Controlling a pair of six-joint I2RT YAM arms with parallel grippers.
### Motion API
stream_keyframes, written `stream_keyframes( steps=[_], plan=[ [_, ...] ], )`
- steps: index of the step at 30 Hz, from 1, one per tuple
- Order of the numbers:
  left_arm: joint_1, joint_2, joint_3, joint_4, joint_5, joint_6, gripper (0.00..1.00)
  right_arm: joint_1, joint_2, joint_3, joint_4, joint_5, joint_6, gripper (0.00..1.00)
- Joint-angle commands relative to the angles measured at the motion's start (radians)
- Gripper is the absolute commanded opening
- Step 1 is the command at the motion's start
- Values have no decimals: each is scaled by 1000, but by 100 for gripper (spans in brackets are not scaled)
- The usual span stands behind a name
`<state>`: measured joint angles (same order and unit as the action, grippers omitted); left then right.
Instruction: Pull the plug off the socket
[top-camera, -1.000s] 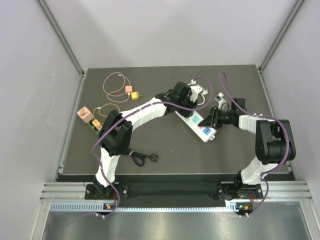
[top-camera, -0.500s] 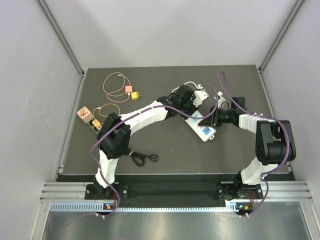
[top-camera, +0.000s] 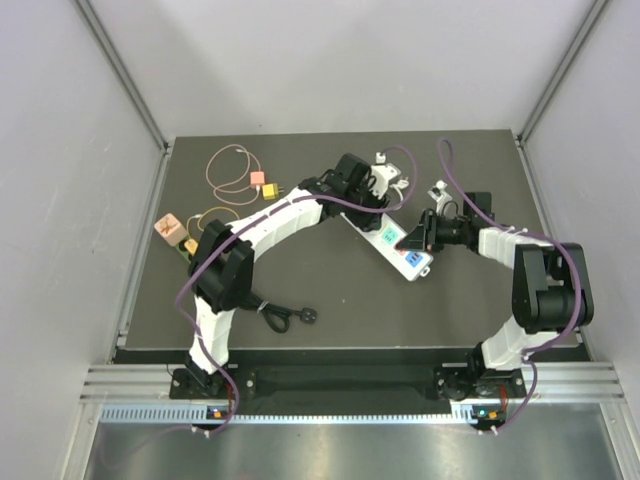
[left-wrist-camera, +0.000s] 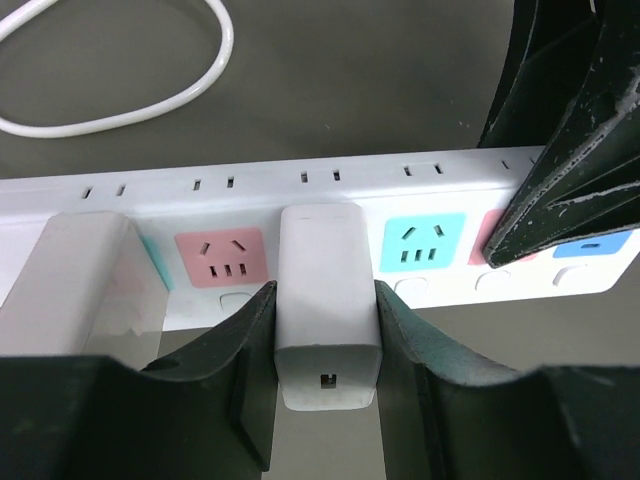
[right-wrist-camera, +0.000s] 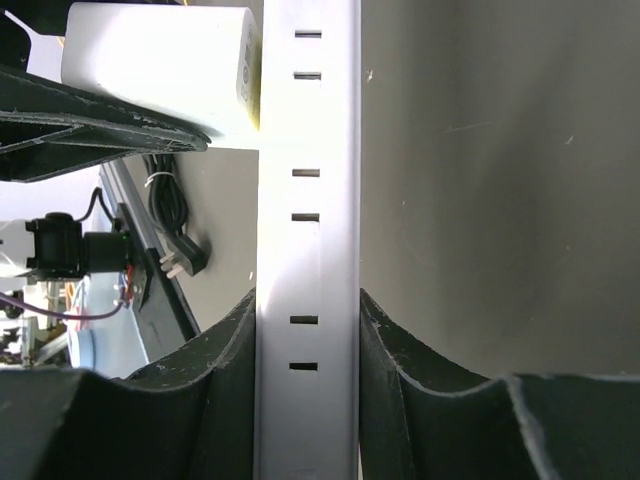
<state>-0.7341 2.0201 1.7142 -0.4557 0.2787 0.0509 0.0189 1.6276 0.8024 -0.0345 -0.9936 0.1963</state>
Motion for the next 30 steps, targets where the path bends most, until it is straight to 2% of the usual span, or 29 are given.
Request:
stream_keyframes(
  steps=[1,4,6,7,8,9,13,16,22,25,28,30],
  plan=[
    [-13,-119,28,35,224,21,0,-11,-28,37,61,75,-32,0],
    [-13,-126,31,3,147,75,0,-11,-31,37,59,78,-32,0],
    [-17,-115,51,-11,44,29,0,-11,-35,34,62,84,-31,0],
    [-24,-110,62,-30,-14,5,0,-10,-35,34,62,90,-31,0],
    [-52,-103,93,-49,-153,-32,0,-10,-34,34,62,93,-29,0],
    [-71,-78,116,-70,-221,-43,0,-11,-32,32,62,96,-29,0],
    [-160,-34,183,-153,-410,-37,0,-10,-29,31,64,110,-28,0],
    [-179,-29,194,-169,-434,-46,0,-11,-34,27,62,122,-26,0],
    [-177,-49,202,-195,-389,-48,0,-11,-35,26,65,121,-24,0],
    [-165,-86,179,-183,-404,-45,0,-50,-37,21,74,92,-26,0],
    [-72,-148,108,-126,-353,-88,0,-71,-40,14,93,38,-20,0],
    [-13,-213,6,-71,-285,-150,0,-82,-44,8,104,33,-12,0]
  ],
)
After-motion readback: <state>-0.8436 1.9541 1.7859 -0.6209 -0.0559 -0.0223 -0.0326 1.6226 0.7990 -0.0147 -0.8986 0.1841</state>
